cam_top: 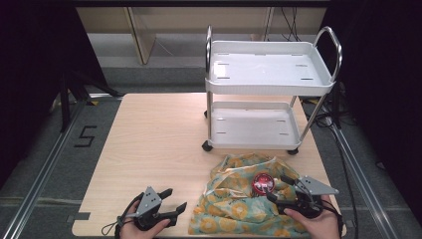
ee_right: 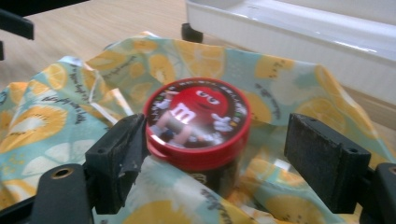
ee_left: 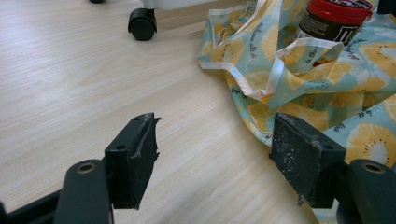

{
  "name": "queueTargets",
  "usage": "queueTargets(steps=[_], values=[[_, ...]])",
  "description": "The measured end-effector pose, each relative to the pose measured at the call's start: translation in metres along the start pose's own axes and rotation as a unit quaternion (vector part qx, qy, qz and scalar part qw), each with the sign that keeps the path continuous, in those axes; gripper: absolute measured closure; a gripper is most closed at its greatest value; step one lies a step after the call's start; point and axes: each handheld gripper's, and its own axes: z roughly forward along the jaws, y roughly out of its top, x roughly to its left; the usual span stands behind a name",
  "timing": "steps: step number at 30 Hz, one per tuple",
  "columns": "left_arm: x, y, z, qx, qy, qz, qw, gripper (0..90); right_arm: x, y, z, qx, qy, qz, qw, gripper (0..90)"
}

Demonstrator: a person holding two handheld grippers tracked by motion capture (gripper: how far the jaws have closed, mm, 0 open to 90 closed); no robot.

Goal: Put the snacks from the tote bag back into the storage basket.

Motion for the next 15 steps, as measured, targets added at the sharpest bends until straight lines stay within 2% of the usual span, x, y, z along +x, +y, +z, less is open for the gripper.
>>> queueTargets(steps=[1,2,3,6,8,9,10,12,13,14,15], values=[[0.000,0.000,0.000,0.000,0.000,0.000,1.0000,31.0,-0.002,0.001,0.001,-0.001,0.002,-0.015,0.9999,21.0],[0.000,0.000,0.000,-0.001,-0.001,0.001,1.0000,30.9,0.001,0.000,0.001,0.002,0.002,-0.006,1.0000,21.0],[0.000,0.000,0.000,-0.001,-0.001,0.001,1.0000,30.8,-0.001,0.001,0.003,0.002,0.002,-0.017,0.9998,21.0],[0.000,0.000,0.000,0.004,0.002,0.004,1.0000,30.8,-0.002,0.001,0.003,0.005,0.003,-0.013,0.9999,20.6],[-0.002,0.000,0.000,-0.003,-0.001,-0.001,1.0000,30.7,-0.001,0.000,0.005,0.005,0.002,-0.010,0.9999,20.5],[-0.002,0.000,0.000,-0.004,-0.002,0.000,1.0000,30.6,-0.002,0.001,0.007,0.006,0.010,-0.015,0.9998,20.3],[-0.001,0.000,0.001,-0.007,-0.008,0.011,0.9999,30.6,-0.002,0.001,0.007,0.010,0.010,-0.009,0.9999,20.2],[-0.001,0.000,0.000,-0.002,-0.005,0.012,0.9999,30.6,0.000,0.001,0.008,0.018,0.005,0.000,0.9998,20.2],[-0.001,0.000,0.001,-0.002,-0.005,0.012,0.9999,30.6,-0.003,0.002,0.011,0.008,0.003,-0.018,0.9998,20.1],[-0.001,0.000,0.001,-0.002,-0.005,0.012,0.9999,30.5,-0.001,0.002,0.012,0.013,0.011,-0.005,0.9998,20.2],[-0.001,0.000,0.001,-0.002,-0.004,0.008,1.0000,30.6,-0.001,0.002,0.013,0.020,0.007,0.001,0.9998,19.8]])
